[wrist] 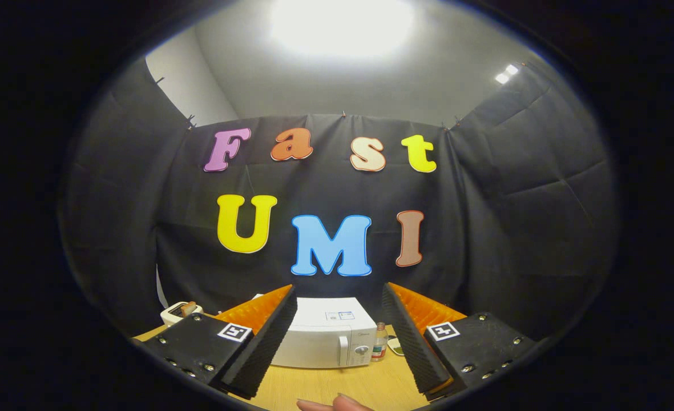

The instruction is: Open the microwave, put the food inside, and close the microwave door.

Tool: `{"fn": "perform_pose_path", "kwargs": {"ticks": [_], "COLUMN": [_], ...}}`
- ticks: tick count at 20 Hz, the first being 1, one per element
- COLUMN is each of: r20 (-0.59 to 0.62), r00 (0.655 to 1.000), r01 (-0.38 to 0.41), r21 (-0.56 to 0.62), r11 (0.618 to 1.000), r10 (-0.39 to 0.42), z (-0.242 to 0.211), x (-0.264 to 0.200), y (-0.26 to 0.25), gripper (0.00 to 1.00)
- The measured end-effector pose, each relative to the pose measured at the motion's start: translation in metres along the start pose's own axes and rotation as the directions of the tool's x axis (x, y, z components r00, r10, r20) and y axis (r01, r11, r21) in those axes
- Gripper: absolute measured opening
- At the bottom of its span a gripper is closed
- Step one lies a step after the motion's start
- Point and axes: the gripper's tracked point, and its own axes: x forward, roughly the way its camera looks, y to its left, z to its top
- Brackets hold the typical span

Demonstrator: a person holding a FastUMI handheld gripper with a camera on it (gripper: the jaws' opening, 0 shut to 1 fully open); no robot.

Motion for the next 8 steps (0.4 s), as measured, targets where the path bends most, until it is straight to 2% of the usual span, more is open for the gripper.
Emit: {"fn": "perform_pose_path", "kwargs": {"ticks": [8], "r20": [0.005], "r00": [1.000], "r01": [-0.019], "r21": [0.002], "r11": [1.000], "r10": [0.019], "z": [-0.0065], "x": [0.0022], "y": [-0.0060], "gripper": [0.96]}}
